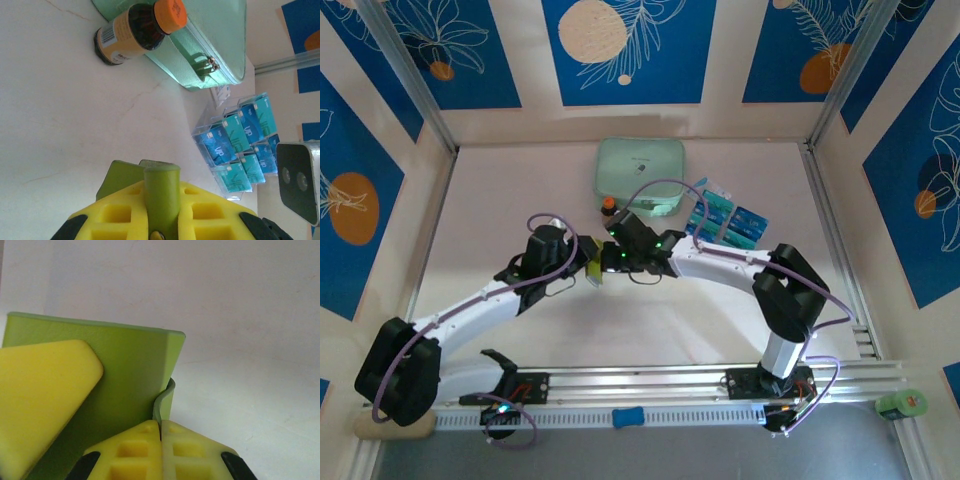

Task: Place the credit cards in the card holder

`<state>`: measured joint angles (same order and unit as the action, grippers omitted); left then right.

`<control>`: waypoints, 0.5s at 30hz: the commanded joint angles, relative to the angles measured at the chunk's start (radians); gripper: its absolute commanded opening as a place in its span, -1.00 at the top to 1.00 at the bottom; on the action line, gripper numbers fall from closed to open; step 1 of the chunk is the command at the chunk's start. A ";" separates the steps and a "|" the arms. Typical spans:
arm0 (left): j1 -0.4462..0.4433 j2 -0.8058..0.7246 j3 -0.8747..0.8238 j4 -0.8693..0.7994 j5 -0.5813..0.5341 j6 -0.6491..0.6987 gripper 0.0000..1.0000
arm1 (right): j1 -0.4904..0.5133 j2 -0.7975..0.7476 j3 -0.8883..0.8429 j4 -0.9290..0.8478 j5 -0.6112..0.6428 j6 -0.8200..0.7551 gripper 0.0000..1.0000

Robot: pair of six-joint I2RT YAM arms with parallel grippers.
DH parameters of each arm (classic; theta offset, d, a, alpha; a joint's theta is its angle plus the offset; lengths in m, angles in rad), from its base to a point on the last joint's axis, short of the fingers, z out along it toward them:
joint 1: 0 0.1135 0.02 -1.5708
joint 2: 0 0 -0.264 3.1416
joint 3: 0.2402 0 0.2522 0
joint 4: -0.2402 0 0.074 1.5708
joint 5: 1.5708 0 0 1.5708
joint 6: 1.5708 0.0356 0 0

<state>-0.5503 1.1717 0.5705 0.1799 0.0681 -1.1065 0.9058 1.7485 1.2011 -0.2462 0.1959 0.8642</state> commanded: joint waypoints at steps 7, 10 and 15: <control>-0.011 -0.147 0.070 0.362 0.033 -0.134 1.00 | -0.123 0.071 -0.152 -0.278 0.204 -0.028 1.00; -0.011 -0.141 0.085 0.373 0.043 -0.145 1.00 | -0.154 0.049 -0.175 -0.277 0.208 -0.039 1.00; -0.011 -0.129 0.095 0.410 0.049 -0.177 1.00 | -0.205 0.026 -0.195 -0.280 0.214 -0.068 1.00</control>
<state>-0.5510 1.0843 0.6044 0.3828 0.0780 -1.2354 0.7441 1.7462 1.0496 -0.3283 0.2890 0.8284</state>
